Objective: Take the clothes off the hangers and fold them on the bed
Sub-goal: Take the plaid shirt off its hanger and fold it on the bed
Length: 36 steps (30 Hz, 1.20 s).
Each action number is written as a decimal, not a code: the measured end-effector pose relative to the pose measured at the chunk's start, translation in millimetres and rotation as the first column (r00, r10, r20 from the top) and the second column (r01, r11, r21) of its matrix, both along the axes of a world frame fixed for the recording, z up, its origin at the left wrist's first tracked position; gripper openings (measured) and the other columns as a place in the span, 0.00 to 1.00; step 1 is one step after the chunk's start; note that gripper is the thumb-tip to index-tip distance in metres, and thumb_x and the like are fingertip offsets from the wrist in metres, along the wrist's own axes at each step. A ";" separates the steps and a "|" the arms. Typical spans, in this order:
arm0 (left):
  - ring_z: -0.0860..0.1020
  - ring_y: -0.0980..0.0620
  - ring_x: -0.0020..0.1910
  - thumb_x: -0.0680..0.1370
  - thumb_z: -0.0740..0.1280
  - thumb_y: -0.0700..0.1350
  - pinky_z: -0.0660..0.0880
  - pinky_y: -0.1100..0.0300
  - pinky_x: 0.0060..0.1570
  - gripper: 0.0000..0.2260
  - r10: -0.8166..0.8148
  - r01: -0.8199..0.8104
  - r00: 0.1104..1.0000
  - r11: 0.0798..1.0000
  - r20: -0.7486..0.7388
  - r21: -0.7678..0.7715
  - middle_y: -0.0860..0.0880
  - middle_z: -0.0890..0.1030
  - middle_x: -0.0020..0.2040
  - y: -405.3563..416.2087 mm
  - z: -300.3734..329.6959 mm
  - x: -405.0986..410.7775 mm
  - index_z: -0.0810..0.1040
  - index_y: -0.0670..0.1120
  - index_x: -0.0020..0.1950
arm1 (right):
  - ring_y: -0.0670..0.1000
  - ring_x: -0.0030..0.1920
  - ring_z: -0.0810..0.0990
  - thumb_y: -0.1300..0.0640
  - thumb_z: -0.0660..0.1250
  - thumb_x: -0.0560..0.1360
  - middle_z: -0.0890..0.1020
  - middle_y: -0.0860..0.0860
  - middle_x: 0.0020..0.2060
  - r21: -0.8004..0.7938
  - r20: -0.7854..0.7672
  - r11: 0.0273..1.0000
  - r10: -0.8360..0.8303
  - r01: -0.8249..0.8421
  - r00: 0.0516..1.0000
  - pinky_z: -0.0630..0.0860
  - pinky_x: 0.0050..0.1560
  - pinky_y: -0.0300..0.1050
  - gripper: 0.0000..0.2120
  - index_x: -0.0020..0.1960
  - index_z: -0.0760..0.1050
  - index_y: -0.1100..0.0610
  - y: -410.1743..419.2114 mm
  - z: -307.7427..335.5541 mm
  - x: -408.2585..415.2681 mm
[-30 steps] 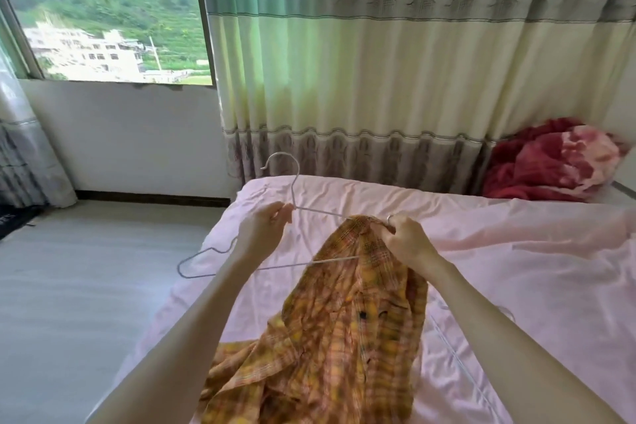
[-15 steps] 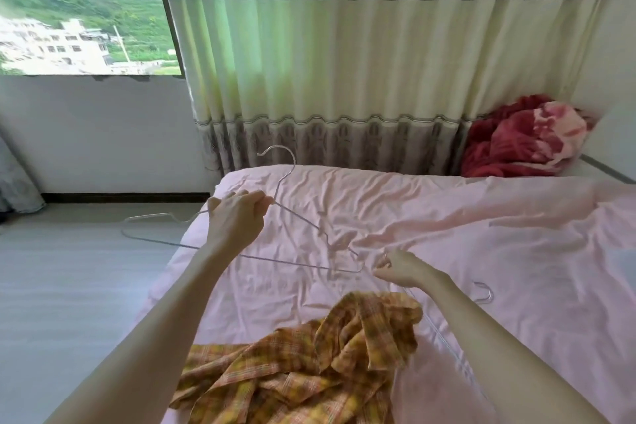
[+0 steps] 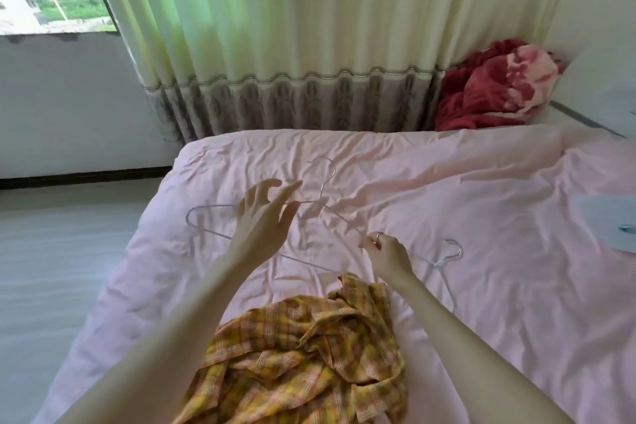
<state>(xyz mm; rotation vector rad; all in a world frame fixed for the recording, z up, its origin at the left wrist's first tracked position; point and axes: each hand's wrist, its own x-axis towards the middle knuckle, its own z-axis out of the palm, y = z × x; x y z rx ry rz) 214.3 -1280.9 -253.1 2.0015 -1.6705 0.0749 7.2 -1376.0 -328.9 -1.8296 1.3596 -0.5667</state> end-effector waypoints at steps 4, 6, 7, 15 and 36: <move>0.69 0.43 0.64 0.81 0.56 0.49 0.69 0.49 0.61 0.17 -0.080 0.088 0.991 0.993 -0.103 0.074 0.43 0.71 0.64 -13.0 -54.6 -25.0 0.70 0.49 0.69 | 0.58 0.47 0.77 0.53 0.56 0.80 0.80 0.53 0.40 0.152 -0.043 0.961 -0.225 0.229 0.973 0.66 0.44 0.45 0.15 0.47 0.78 0.61 -22.7 -71.8 -43.2; 0.67 0.47 0.66 0.81 0.57 0.45 0.67 0.53 0.63 0.17 -0.052 0.080 0.987 0.981 -0.154 0.178 0.46 0.69 0.67 -18.9 -83.6 -36.3 0.69 0.49 0.70 | 0.61 0.54 0.76 0.55 0.54 0.81 0.81 0.57 0.50 0.209 -0.105 0.911 -0.339 0.354 0.935 0.67 0.47 0.45 0.16 0.54 0.78 0.63 -34.6 -98.7 -64.5; 0.67 0.48 0.67 0.81 0.57 0.45 0.67 0.53 0.64 0.17 -0.042 0.082 0.985 0.967 -0.167 0.240 0.47 0.68 0.68 -25.0 -101.5 -42.2 0.68 0.49 0.70 | 0.62 0.57 0.75 0.56 0.54 0.81 0.80 0.58 0.53 0.228 -0.146 0.886 -0.378 0.403 0.914 0.68 0.51 0.46 0.16 0.56 0.77 0.64 -43.6 -115.6 -76.1; 0.64 0.46 0.68 0.81 0.57 0.42 0.65 0.54 0.66 0.18 -0.034 0.158 0.976 0.795 -0.217 0.586 0.47 0.67 0.68 -36.4 -206.4 -72.6 0.66 0.49 0.71 | 0.64 0.61 0.72 0.62 0.52 0.79 0.76 0.63 0.60 0.288 -0.332 0.749 -0.507 0.597 0.796 0.67 0.60 0.50 0.16 0.59 0.76 0.64 -86.8 -207.1 -140.2; 0.70 0.45 0.65 0.78 0.64 0.46 0.66 0.50 0.61 0.16 -0.027 0.034 0.999 0.716 -0.021 0.698 0.48 0.74 0.65 -38.4 -284.9 -75.8 0.73 0.50 0.66 | 0.54 0.63 0.71 0.59 0.62 0.78 0.71 0.54 0.64 0.322 -0.400 0.945 0.075 0.063 0.913 0.71 0.61 0.46 0.21 0.69 0.64 0.59 23.5 -247.2 -57.4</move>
